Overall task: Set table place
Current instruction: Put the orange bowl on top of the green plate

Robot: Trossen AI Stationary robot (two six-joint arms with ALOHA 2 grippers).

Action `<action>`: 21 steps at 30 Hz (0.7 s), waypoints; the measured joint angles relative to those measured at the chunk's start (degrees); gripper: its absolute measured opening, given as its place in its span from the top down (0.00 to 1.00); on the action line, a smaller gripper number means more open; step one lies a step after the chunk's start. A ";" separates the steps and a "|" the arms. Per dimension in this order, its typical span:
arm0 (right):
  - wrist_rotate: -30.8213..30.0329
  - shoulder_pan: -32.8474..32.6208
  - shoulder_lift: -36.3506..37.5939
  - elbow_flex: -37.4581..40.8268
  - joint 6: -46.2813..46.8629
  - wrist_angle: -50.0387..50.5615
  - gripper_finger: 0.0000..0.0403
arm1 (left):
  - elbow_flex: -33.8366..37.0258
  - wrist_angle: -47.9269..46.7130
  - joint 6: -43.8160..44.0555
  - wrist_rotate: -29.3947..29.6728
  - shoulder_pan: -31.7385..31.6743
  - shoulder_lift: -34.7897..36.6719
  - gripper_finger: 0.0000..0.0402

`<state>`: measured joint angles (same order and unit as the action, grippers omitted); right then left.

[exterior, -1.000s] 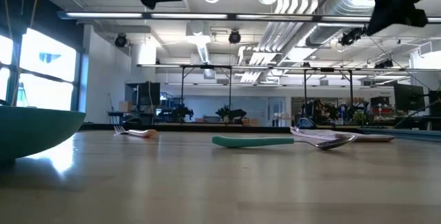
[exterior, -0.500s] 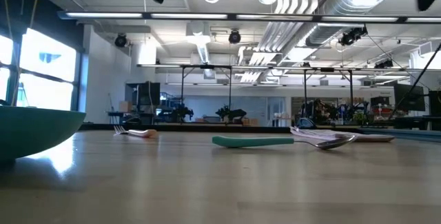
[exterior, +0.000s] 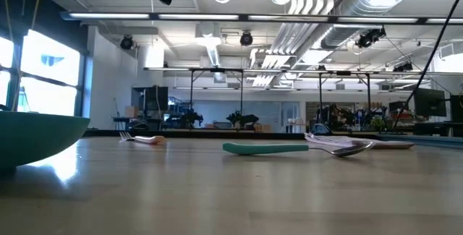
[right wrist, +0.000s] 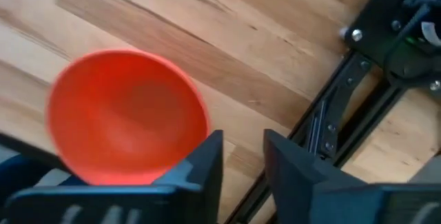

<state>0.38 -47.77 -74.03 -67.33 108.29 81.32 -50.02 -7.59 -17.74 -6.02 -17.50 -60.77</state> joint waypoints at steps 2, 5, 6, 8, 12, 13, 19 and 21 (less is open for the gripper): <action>0.06 -0.60 -2.28 0.00 0.72 -1.19 0.69 | 0.00 -0.01 0.00 0.00 0.00 0.00 1.00; -0.01 -1.15 -5.71 0.00 0.71 -4.74 0.61 | 0.00 0.00 0.01 0.00 0.00 0.00 1.00; -0.15 -1.34 -6.81 0.00 0.32 -5.97 0.59 | 0.00 -0.01 0.00 0.00 0.00 0.00 1.00; -0.21 -1.65 -9.04 0.00 -0.11 -7.97 0.55 | 0.00 0.01 0.02 0.00 0.00 0.00 1.00; -0.74 -1.90 -12.62 0.00 -0.17 -10.31 0.51 | 0.00 0.01 0.03 0.00 0.00 0.00 1.00; -0.78 -1.90 -13.20 0.00 -0.18 -10.48 0.51 | 0.00 0.01 0.16 0.02 0.00 0.00 1.00; -1.15 -1.88 -14.79 0.00 -0.24 -11.59 0.50 | 0.00 0.00 0.63 0.01 0.00 0.00 1.00; -2.01 -1.88 -14.79 0.00 -0.26 -11.99 0.50 | 0.02 -0.01 1.03 0.00 0.00 0.00 1.00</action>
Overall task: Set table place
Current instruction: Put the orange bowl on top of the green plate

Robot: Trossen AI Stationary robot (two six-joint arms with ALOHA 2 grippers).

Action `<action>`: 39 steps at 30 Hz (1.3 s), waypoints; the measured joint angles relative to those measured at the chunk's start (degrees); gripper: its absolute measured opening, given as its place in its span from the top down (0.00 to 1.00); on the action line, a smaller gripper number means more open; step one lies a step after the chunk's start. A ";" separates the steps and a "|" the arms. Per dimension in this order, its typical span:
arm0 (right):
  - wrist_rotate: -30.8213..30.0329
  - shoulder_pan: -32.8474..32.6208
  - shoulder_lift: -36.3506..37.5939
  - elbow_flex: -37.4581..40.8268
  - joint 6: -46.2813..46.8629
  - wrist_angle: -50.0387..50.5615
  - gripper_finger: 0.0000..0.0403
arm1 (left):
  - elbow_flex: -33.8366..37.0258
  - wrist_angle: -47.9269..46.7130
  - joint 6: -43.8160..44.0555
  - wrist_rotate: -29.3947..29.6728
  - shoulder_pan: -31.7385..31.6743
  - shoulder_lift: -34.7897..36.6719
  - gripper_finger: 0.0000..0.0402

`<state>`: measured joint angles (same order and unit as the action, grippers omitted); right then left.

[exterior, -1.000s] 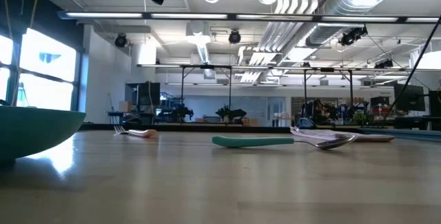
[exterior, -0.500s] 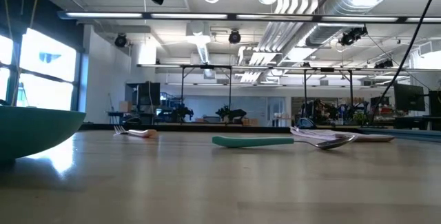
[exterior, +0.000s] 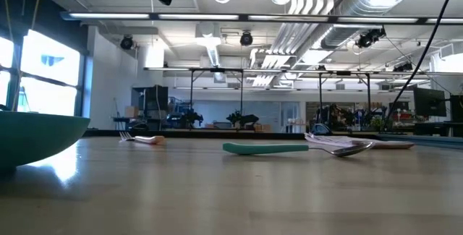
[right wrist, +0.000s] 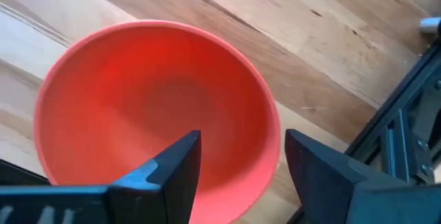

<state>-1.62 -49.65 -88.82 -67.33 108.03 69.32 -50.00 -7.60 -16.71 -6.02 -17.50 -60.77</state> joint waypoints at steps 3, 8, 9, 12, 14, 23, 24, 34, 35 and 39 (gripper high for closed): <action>-1.14 -0.16 0.00 0.00 0.00 -0.10 0.50 | 0.00 -0.17 0.02 0.00 0.00 0.00 1.00; -3.80 -1.82 0.00 0.00 0.41 -0.19 0.50 | 0.02 -0.53 0.02 0.00 0.00 0.00 1.00; -4.65 -2.33 0.00 0.00 1.01 -0.12 0.50 | 0.02 -0.61 0.04 0.00 0.00 0.00 1.00; -5.38 -3.87 0.00 0.00 3.37 0.36 0.50 | 0.02 -1.32 0.04 0.00 0.00 0.00 1.00; -5.36 -5.04 0.00 0.00 5.22 0.63 0.50 | 0.02 -1.93 0.04 0.00 0.00 0.00 1.00; -5.34 -7.71 -0.15 0.02 8.98 3.13 0.50 | 0.02 -2.49 0.07 0.01 0.00 0.00 1.00; -5.32 -7.75 -0.15 0.02 8.98 3.39 0.50 | 0.02 -2.49 0.06 0.00 0.00 0.00 1.00; -4.34 -7.76 -0.15 9.50 9.70 -9.66 0.50 | 0.02 -2.47 0.07 0.02 0.02 0.00 1.00; -4.34 -7.76 -0.15 10.33 10.04 -10.47 0.50 | 0.02 -2.47 0.07 0.02 0.02 0.00 1.00; -4.36 -7.76 -0.13 12.35 10.05 -12.01 0.50 | 0.02 -2.45 0.07 0.02 0.02 0.00 1.00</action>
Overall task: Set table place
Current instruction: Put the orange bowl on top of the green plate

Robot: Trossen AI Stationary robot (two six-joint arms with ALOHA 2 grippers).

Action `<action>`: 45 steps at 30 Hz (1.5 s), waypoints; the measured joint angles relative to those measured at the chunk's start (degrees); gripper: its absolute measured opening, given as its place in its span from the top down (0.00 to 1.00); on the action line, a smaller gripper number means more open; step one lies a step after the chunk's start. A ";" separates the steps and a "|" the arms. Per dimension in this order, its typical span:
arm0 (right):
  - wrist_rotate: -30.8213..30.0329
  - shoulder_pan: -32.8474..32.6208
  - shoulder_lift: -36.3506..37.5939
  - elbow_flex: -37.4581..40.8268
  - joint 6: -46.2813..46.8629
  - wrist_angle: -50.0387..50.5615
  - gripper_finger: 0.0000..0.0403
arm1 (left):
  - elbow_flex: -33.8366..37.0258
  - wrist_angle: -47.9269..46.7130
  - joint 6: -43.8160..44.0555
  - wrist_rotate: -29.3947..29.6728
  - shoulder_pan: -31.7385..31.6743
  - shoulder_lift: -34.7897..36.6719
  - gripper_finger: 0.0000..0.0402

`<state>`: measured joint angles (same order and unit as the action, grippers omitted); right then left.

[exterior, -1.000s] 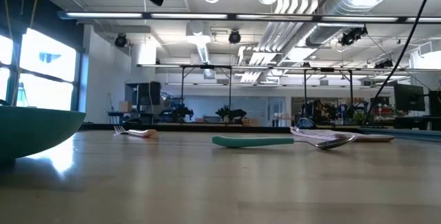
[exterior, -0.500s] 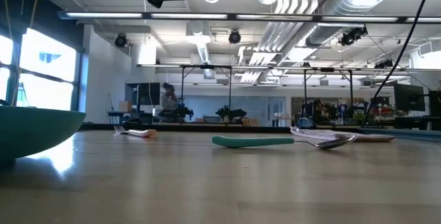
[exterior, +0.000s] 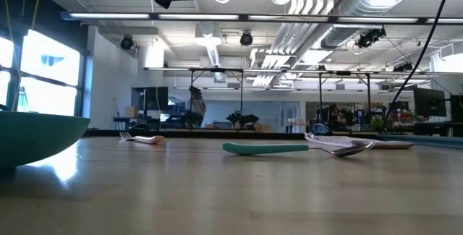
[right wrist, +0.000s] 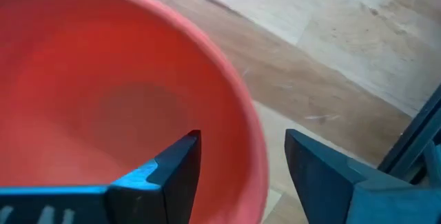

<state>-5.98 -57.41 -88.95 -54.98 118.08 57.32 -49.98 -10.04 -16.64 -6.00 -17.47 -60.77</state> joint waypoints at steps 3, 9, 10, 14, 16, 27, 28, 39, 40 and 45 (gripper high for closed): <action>0.07 0.00 0.00 0.77 0.04 -0.26 0.53 | 0.00 0.00 0.00 0.01 0.00 0.00 1.00; 0.20 1.11 0.07 0.87 -0.11 -0.26 0.84 | 0.00 0.00 0.00 0.02 0.00 0.00 1.00; 0.20 1.33 0.07 0.87 -0.68 -0.26 0.91 | 0.00 0.00 0.00 0.02 0.00 0.00 1.00; 0.15 2.76 0.28 0.83 -1.61 -0.39 0.97 | 0.00 -0.15 -0.35 0.00 0.00 0.00 1.00; -0.85 3.87 1.28 0.81 -3.03 -0.40 0.99 | 0.00 -0.45 -1.27 0.00 0.00 0.00 1.00; -12.00 17.72 13.12 -1.41 -18.96 6.81 1.00 | 0.04 -0.47 -12.68 -1.45 7.03 -1.64 1.00; -12.51 19.68 14.04 -1.73 -21.54 7.11 1.00 | -0.04 0.34 -13.82 -1.17 8.37 -2.34 1.00; -13.09 40.78 16.41 -8.07 -54.63 3.04 1.00 | -2.47 0.92 -19.62 10.12 18.55 -10.33 0.81; -13.08 42.20 16.37 -8.61 -57.01 1.88 1.00 | -3.84 0.00 -20.86 12.27 18.83 -11.40 0.78; -12.08 47.50 16.37 -10.33 -65.95 -3.13 1.00 | -11.72 -7.45 -33.95 21.15 19.52 -16.29 0.66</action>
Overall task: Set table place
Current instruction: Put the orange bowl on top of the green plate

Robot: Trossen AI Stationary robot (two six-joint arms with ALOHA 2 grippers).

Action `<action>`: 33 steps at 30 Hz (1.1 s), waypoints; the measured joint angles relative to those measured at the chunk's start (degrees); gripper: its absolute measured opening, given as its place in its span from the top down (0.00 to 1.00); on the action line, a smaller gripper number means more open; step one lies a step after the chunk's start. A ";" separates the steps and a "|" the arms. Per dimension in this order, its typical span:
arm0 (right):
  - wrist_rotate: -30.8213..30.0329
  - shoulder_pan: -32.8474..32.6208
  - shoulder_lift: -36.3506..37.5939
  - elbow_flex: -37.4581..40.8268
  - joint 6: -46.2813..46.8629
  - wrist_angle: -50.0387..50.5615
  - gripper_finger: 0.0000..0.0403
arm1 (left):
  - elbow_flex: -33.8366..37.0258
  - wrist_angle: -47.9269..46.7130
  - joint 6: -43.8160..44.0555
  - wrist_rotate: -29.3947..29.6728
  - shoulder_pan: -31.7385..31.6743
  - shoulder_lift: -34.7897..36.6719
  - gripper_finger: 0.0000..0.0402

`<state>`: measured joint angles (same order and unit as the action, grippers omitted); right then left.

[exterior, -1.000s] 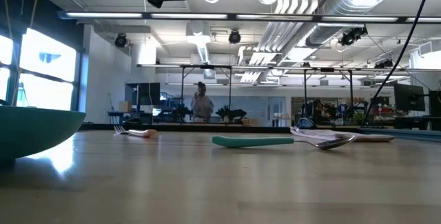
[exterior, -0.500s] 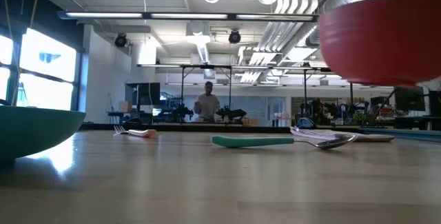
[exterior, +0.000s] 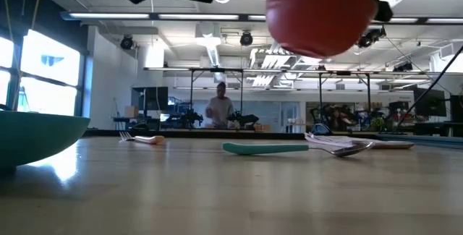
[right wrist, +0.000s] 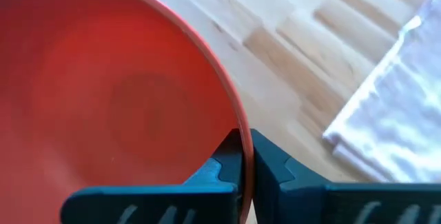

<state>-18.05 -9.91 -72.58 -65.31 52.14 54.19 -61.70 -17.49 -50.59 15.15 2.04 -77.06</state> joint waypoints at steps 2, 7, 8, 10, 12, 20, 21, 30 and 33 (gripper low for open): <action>0.91 1.65 -0.01 -0.01 -2.37 -2.30 1.00 | -3.32 -1.53 -5.50 0.91 -0.02 -1.86 0.64; 3.75 5.09 -0.40 -0.01 -6.39 -4.78 1.00 | -10.65 -6.64 -17.70 1.63 -0.04 -6.22 0.66; 4.02 5.67 -0.57 -0.01 -7.15 -4.81 1.00 | -11.96 -8.17 -18.84 1.59 -0.04 -7.05 0.66; 5.00 7.04 -0.86 -0.01 -8.54 -4.58 1.00 | -14.36 -10.44 -19.75 1.15 -0.04 -8.55 0.68; 5.44 8.52 -1.54 -0.01 -9.99 -4.81 1.00 | -16.23 -13.62 -20.32 1.01 -0.04 -9.69 0.69; 12.81 14.95 -7.68 -0.01 -17.27 -8.93 1.00 | -17.53 -16.75 -24.36 0.91 -0.02 -12.85 0.70; 13.83 15.56 -8.43 -0.01 -17.94 -9.88 1.00 | -17.54 -17.56 -24.46 0.93 -0.02 -13.34 0.70; 18.11 17.85 -12.71 -0.01 -22.18 -17.72 1.00 | -17.54 -19.63 -26.26 3.45 -0.02 -15.84 0.70; 18.16 17.83 -14.30 -0.01 -22.50 -18.63 1.00 | -17.53 -19.97 -27.08 3.39 -0.02 -15.84 0.71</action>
<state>0.11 7.92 -86.87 -65.32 29.64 35.57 -79.22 -37.46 -77.67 18.54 2.02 -92.90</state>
